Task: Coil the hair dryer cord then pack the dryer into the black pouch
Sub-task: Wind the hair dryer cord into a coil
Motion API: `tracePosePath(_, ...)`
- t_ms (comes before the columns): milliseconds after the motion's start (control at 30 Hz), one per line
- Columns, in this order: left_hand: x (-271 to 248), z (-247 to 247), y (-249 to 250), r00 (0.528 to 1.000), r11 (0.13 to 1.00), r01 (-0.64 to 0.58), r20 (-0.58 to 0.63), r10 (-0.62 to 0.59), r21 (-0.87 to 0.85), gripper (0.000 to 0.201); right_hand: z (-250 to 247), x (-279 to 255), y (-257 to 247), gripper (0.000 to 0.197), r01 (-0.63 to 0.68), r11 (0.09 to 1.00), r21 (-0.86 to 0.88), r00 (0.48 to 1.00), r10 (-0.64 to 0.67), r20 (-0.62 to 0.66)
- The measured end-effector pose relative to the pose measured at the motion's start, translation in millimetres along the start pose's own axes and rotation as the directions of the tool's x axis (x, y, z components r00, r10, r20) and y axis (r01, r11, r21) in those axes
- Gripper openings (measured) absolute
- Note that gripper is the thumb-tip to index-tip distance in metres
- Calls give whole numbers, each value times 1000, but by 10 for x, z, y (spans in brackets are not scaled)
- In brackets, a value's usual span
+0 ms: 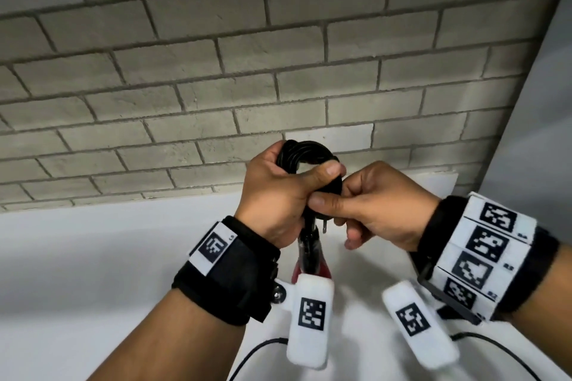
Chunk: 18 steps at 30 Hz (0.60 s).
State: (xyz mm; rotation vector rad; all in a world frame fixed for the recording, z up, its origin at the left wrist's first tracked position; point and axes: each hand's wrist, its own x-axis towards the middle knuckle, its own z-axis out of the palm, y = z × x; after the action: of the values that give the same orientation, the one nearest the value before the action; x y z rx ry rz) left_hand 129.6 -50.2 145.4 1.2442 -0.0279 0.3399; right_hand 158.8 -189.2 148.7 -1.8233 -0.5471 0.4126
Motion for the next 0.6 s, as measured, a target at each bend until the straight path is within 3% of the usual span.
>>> tracePosePath(100, 23, -58, -10, 1000, 999, 16, -17, -16, -32, 31, -10, 6, 221, 56, 18, 999, 27, 999, -19, 49)
tracePosePath(167, 52, -80, 14, 999, 994, 22, -24, -24, -104, 35, -5, -22, 413, 62, 36, 988, -148, 991, -16, 133)
tracePosePath(267, 87, -83, 14, 999, 979, 38, 10, -36, -200, 28, 174, -56, 665, 74, 111, 875, -471, 982, -22, 190)
tracePosePath(367, 99, -77, -37, 997, 965, 72, 50, -61, -251, 28, 355, -55, 832, 52, 58, 937, -346, 988, -5, 152)
tracePosePath(433, 104, -141, -92, 995, 962, 91, 52, -81, -256, 28, 352, -64, 888, 33, 45, 927, -373, 994, -2, 112)
tracePosePath(500, 102, -283, -198, 991, 972, 130, 40, -124, -194, 25, 282, -105, 936, 25, 21, 864, -504, 992, 45, 119)
tracePosePath(600, 24, -551, -552, 957, 957, 290, 8, -290, 25, 17, 227, -132, 1068, 34, -8, 653, -758, 984, 140, 111)
